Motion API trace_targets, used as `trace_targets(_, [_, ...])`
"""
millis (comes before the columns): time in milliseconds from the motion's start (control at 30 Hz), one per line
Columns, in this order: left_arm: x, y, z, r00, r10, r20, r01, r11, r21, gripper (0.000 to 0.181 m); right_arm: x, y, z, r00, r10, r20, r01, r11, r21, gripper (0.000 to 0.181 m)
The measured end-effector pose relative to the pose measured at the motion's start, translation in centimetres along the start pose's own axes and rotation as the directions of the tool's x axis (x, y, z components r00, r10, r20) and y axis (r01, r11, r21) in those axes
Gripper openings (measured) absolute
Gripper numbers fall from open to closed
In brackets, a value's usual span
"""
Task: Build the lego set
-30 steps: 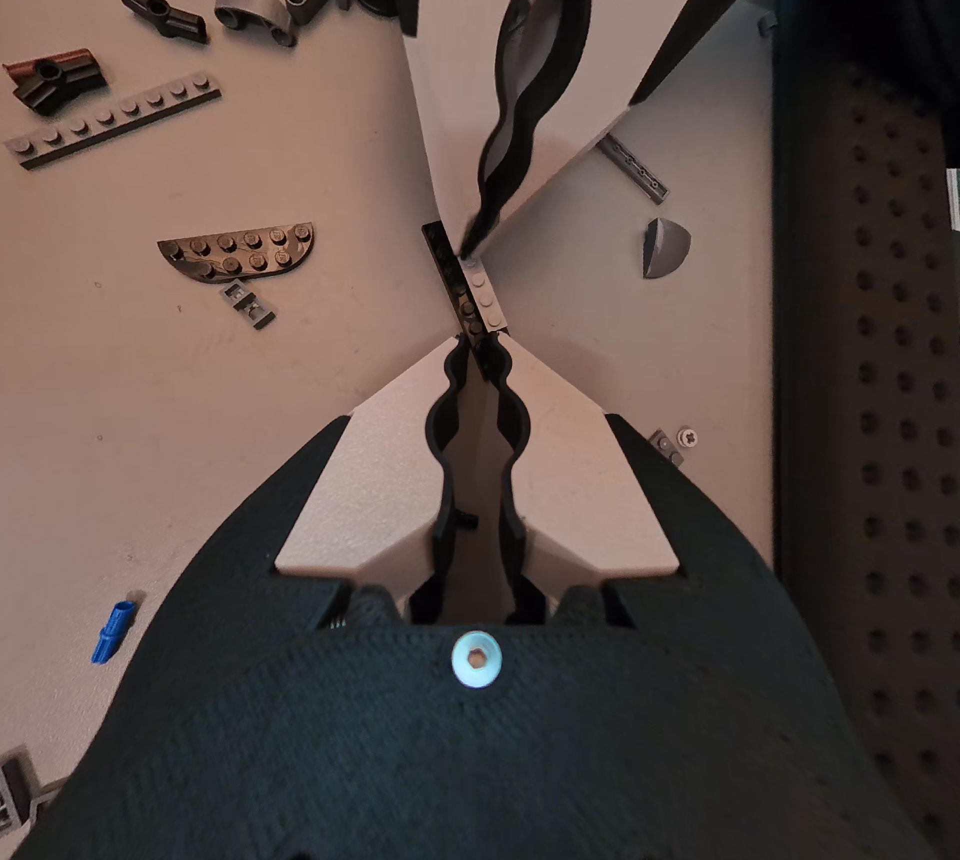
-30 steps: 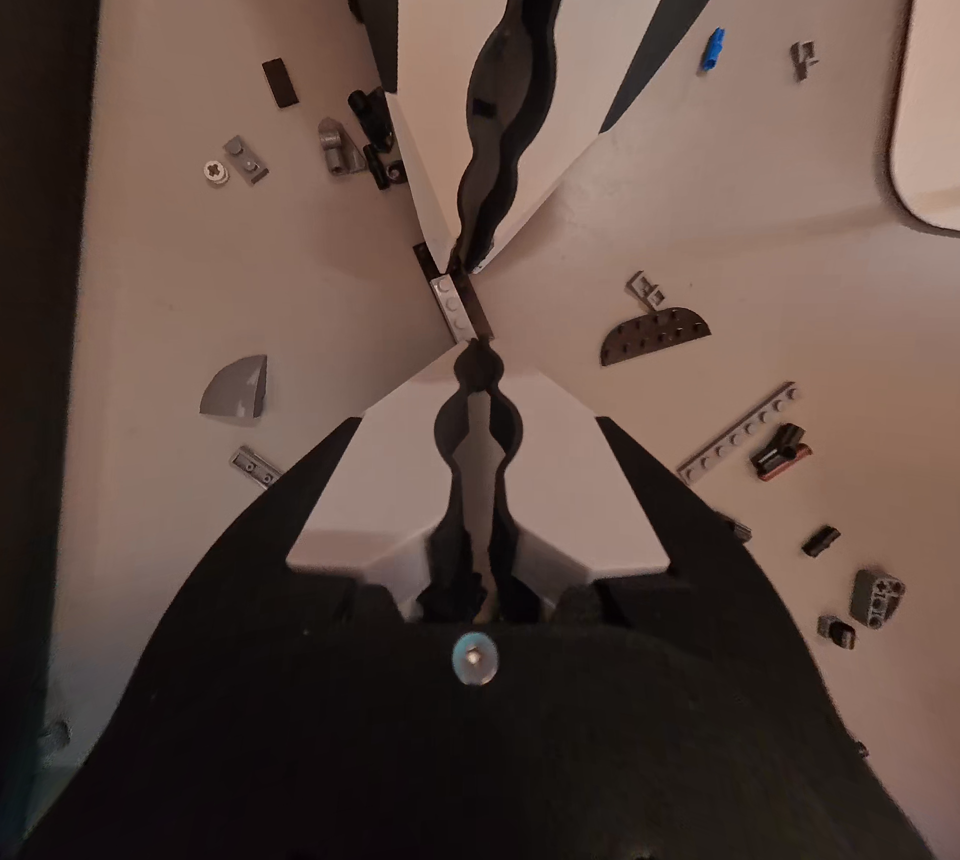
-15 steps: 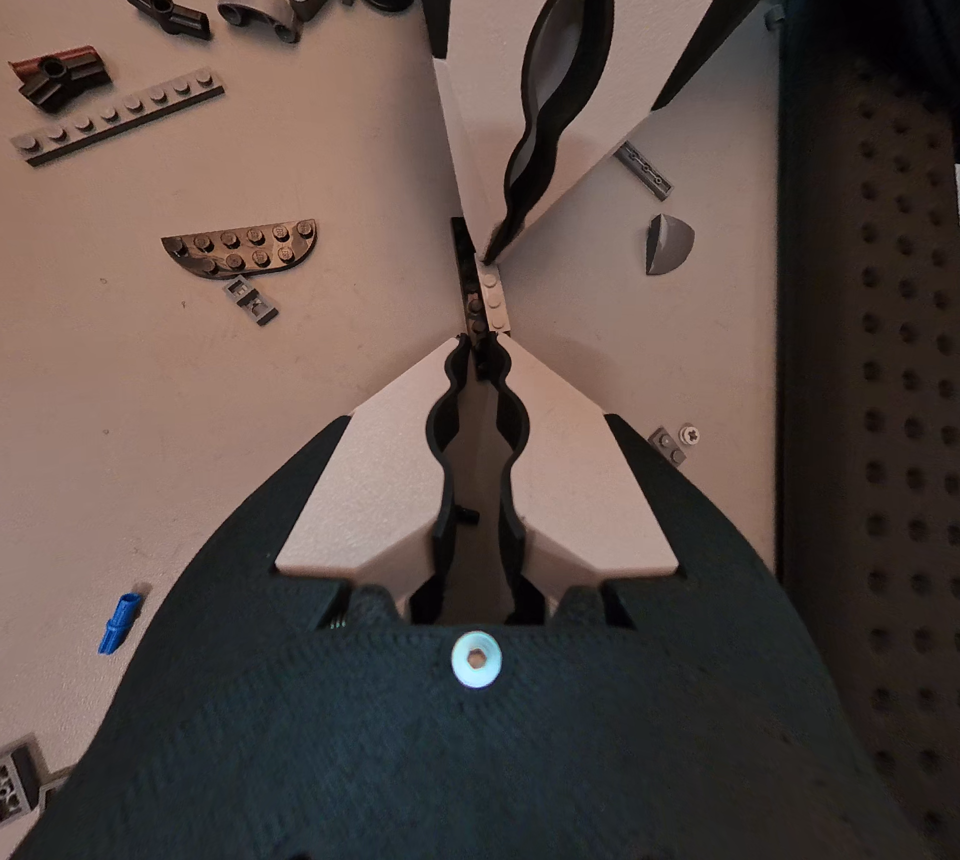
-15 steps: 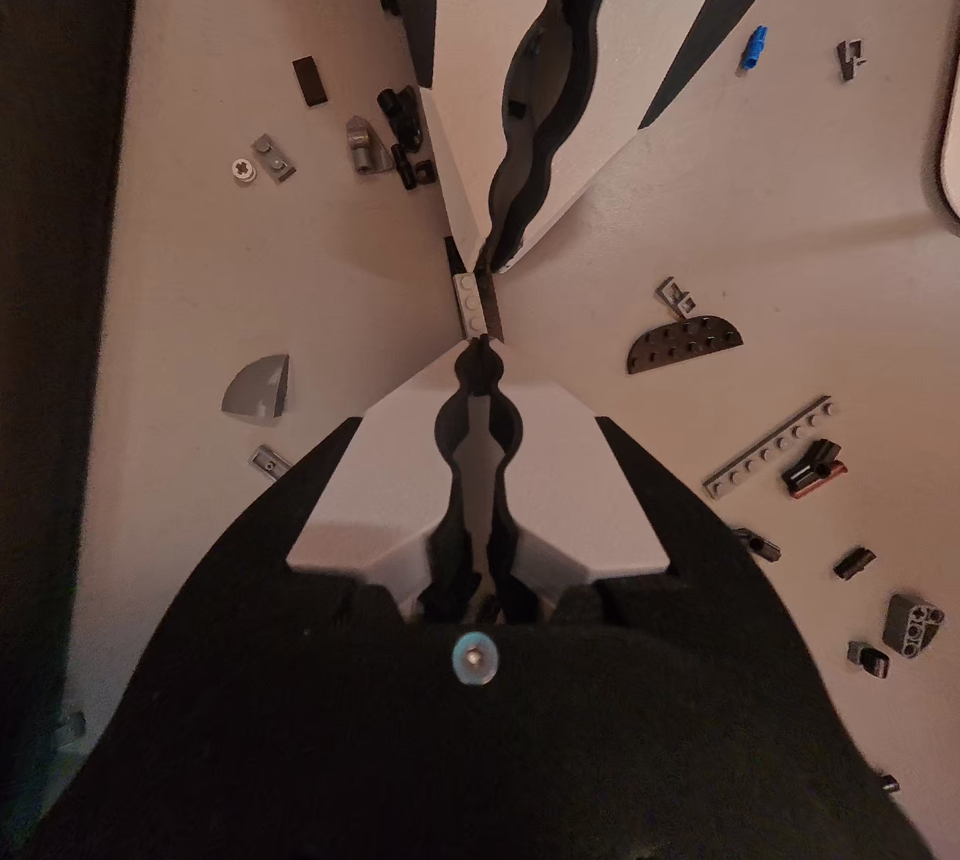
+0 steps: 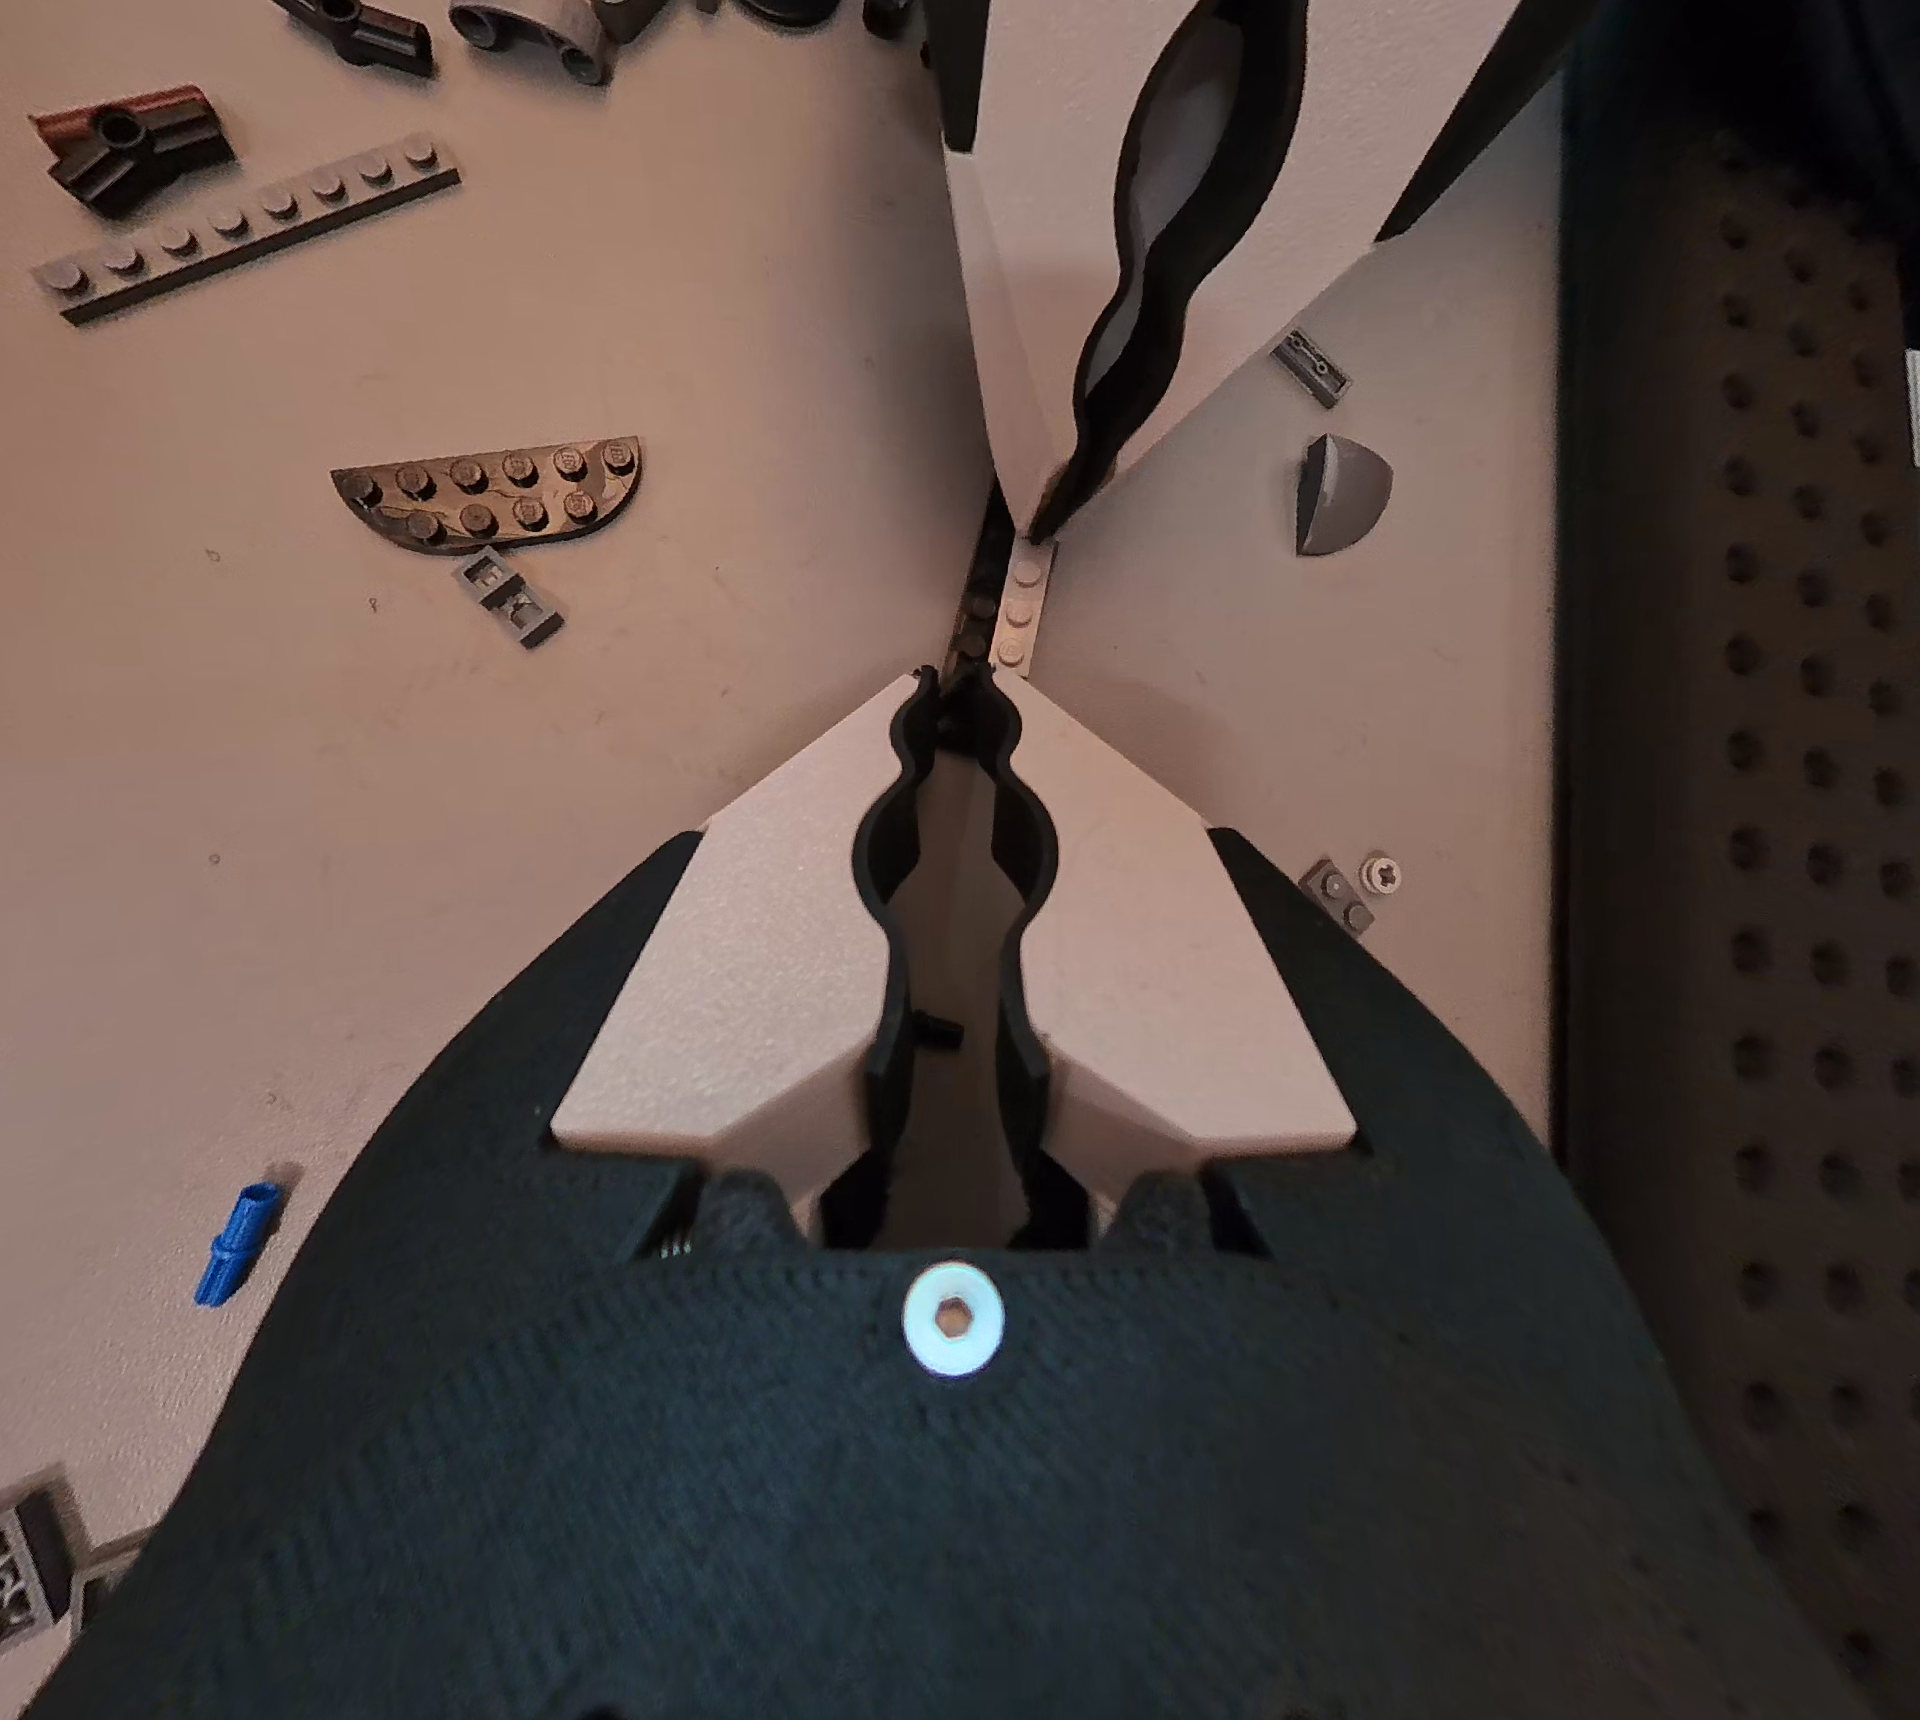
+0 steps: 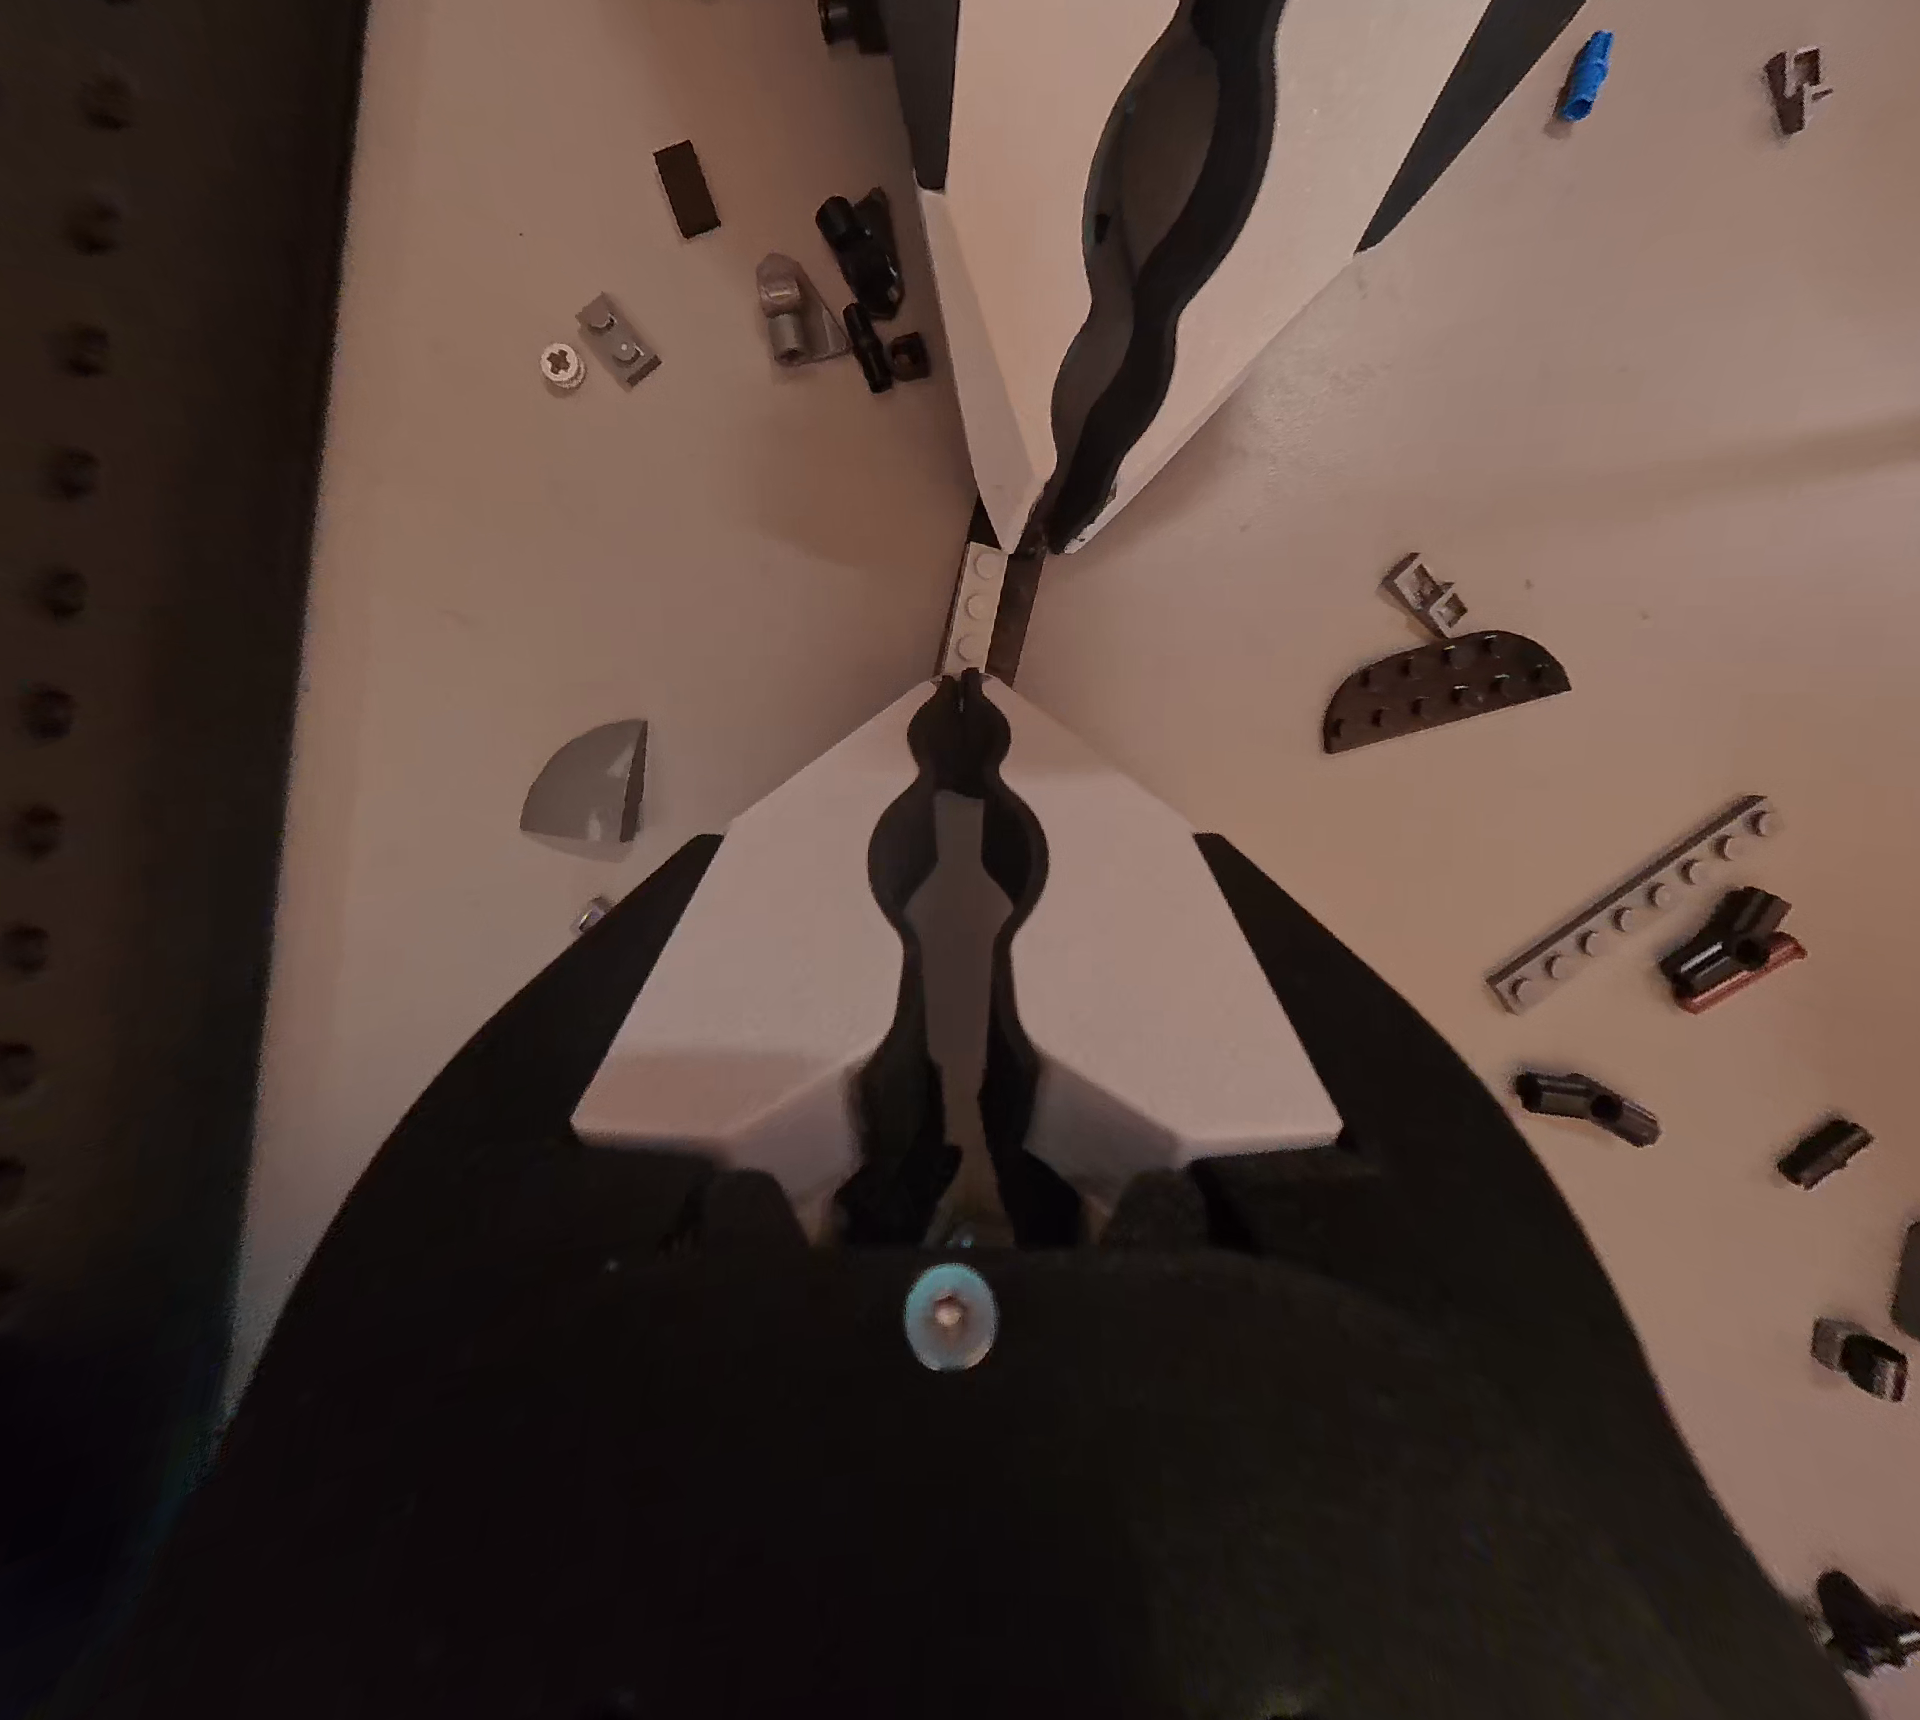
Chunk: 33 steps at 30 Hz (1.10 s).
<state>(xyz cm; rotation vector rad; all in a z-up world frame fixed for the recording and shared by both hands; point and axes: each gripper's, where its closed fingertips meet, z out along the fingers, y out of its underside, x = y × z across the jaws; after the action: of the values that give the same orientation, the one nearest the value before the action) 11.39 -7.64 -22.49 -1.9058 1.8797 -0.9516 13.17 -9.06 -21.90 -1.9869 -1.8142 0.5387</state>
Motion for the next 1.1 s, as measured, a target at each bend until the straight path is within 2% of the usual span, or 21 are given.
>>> trace_targets(633, [0.01, 0.00, -0.03, 1.000, 0.001, 0.001, -0.001, 1.000, 0.000, 0.006, -0.63, -0.11, 0.19, 0.999, 0.044, 0.000, -0.044, 0.999, -0.028, 0.006])
trace_targets(833, [-0.01, 0.02, -0.06, 1.000, 0.002, 0.003, -0.002, 1.000, -0.002, 0.006, -0.77, -0.15, 0.40, 0.999, 0.040, -0.021, -0.041, 0.997, -0.059, 0.012])
trace_targets(1100, [-0.06, 0.05, -0.32, 1.000, 0.011, 0.012, -0.011, 1.000, -0.001, 0.006, -0.73, -0.35, 0.61, 0.997, 0.001, -0.079, -0.007, 0.997, -0.080, 0.008])
